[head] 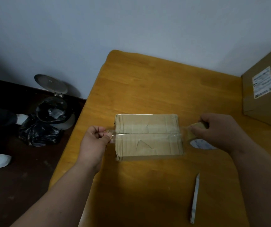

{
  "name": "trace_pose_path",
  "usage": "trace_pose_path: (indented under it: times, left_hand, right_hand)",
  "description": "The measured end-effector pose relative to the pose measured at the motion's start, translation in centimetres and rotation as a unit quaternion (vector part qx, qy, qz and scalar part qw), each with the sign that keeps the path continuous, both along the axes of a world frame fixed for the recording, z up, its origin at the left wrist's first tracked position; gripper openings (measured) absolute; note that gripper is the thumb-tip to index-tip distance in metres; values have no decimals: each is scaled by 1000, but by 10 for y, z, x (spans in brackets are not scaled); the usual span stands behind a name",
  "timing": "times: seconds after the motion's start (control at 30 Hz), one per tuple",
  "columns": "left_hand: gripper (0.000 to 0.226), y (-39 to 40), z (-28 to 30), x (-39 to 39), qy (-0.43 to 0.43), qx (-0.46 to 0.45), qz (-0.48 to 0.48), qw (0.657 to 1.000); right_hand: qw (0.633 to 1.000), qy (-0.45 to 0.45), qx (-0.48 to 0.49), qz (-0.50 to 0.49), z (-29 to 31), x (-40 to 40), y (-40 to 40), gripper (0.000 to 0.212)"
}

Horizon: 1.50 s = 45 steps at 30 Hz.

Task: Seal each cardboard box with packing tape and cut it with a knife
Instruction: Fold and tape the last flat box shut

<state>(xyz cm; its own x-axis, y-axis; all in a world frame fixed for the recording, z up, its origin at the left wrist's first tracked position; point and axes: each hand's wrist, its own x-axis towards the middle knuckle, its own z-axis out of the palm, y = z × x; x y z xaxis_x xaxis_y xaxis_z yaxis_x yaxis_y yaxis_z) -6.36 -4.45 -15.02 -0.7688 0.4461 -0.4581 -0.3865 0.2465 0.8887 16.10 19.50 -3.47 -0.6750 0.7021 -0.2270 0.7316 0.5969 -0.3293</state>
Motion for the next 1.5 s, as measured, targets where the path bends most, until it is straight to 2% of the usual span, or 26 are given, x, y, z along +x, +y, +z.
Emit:
trace_pose_path:
  times: [0.5, 0.77, 1.33, 1.4, 1.5]
  left_hand:
    - [19, 5, -3, 12, 18, -19, 22, 999]
    - [22, 9, -4, 22, 55, -61, 19, 996]
    - [27, 13, 6, 21, 70, -57, 18, 996]
    - [28, 15, 7, 20, 57, -51, 11, 997]
    - [28, 17, 8, 17, -14, -45, 8, 999]
  right_hand:
    - [999, -21, -23, -15, -21, 2, 9, 31]
    - [999, -34, -34, -16, -26, 5, 9, 29]
    - [997, -29, -64, -34, -13, 13, 7, 32]
    - [997, -20, -65, -37, -13, 14, 7, 31]
    - [997, -22, -66, -37, -17, 16, 5, 30]
